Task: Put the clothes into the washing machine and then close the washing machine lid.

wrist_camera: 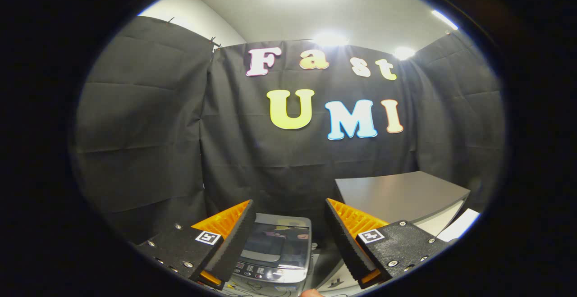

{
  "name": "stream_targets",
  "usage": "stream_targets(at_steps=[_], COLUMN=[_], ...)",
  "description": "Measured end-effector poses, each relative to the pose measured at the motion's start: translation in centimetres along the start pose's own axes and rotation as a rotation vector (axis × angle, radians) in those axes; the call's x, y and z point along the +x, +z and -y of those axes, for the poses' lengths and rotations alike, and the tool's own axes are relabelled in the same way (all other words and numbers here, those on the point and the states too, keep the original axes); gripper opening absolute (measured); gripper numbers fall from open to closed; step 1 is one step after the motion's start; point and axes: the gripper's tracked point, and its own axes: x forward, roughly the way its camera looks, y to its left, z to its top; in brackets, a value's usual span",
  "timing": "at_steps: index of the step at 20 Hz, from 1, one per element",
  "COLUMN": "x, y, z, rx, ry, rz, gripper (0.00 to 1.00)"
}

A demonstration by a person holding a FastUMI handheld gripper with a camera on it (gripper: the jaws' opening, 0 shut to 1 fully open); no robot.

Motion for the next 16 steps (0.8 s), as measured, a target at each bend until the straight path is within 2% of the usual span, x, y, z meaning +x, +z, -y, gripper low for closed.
stream_targets(at_steps=[6,16], x=[-4.7,-10.4], y=[1.5,2.0], z=[4.0,7.2], rx=[0.008,0.020], ry=[-0.029,-0.036], rz=[0.021,0.027], gripper=[0.95,0.95])
